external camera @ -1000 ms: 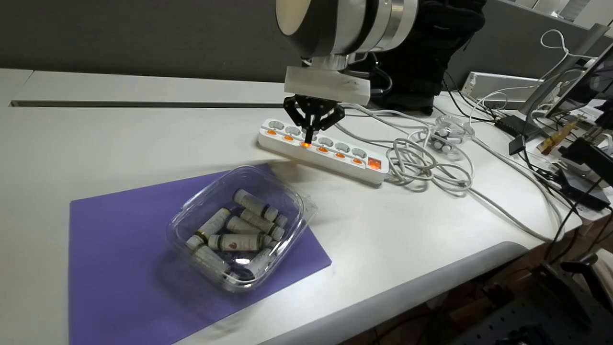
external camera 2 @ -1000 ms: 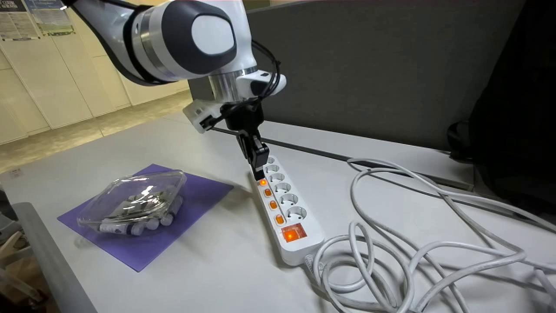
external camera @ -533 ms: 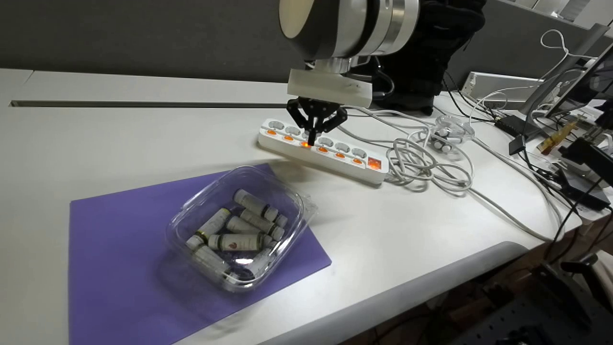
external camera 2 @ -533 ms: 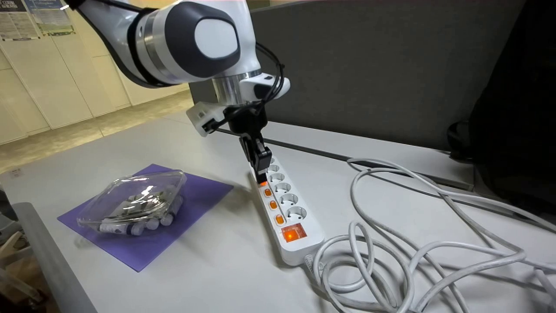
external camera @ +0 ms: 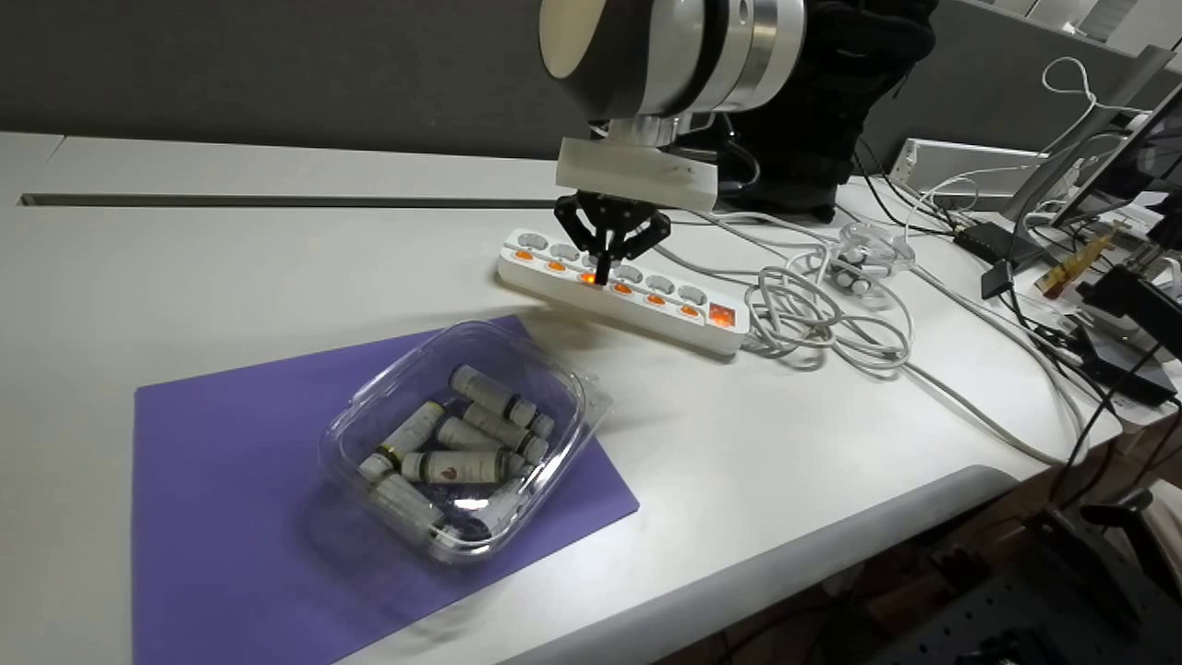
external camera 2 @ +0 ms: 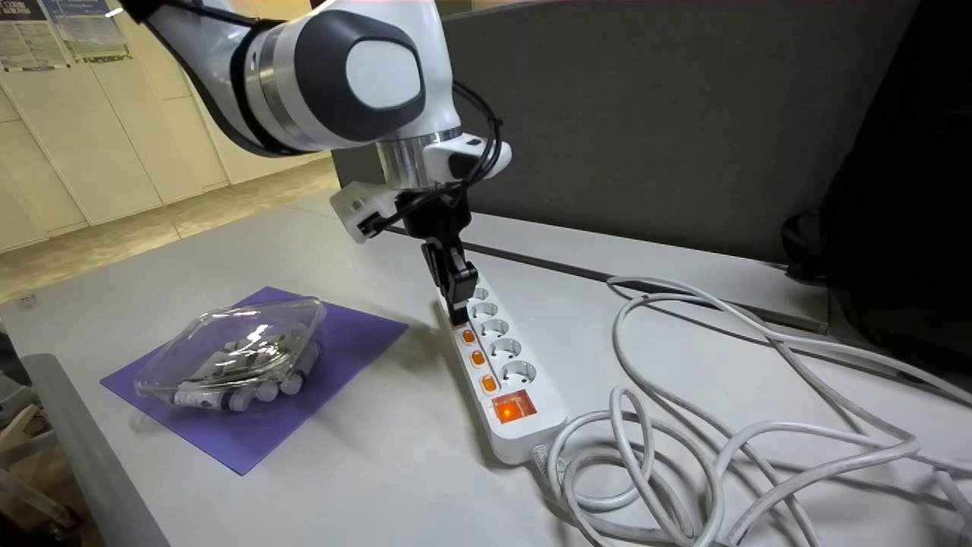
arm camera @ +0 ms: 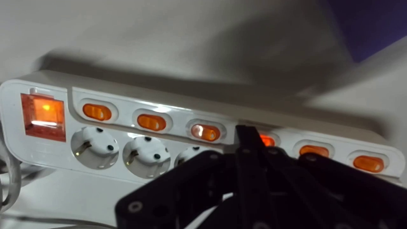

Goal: Turn off the third switch from the left

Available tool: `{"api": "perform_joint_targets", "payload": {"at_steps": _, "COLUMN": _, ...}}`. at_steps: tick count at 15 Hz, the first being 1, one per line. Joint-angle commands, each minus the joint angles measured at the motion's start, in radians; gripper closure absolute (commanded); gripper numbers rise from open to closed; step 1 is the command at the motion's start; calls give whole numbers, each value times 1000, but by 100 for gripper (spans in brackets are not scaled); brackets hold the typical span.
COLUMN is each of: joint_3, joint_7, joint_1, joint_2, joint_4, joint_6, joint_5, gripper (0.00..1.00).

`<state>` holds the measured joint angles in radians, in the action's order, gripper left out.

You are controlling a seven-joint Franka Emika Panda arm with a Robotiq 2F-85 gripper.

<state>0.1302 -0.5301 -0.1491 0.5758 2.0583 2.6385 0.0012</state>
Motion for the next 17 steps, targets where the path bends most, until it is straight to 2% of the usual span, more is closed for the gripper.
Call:
{"api": "perform_joint_targets", "payload": {"at_steps": 1, "joint_3": 7, "joint_7": 11, "joint_1": 2, "joint_2": 27, "joint_4": -39, "joint_6": -25, "joint_5": 14, "gripper": 100}}
{"api": "perform_joint_targets", "payload": {"at_steps": 10, "joint_3": 6, "joint_7": 17, "joint_1": 9, "joint_2": 77, "joint_4": -84, "joint_6": -65, "joint_5": 14, "gripper": 100}}
{"api": "perform_joint_targets", "payload": {"at_steps": 15, "joint_3": -13, "joint_7": 50, "joint_1": 30, "joint_2": 66, "joint_4": -117, "joint_6": -168, "joint_5": 40, "gripper": 100}}
{"api": "perform_joint_targets", "payload": {"at_steps": 17, "joint_3": -28, "joint_7": 67, "joint_1": 46, "joint_2": 41, "joint_4": -123, "joint_6": -242, "joint_5": 62, "gripper": 100}}
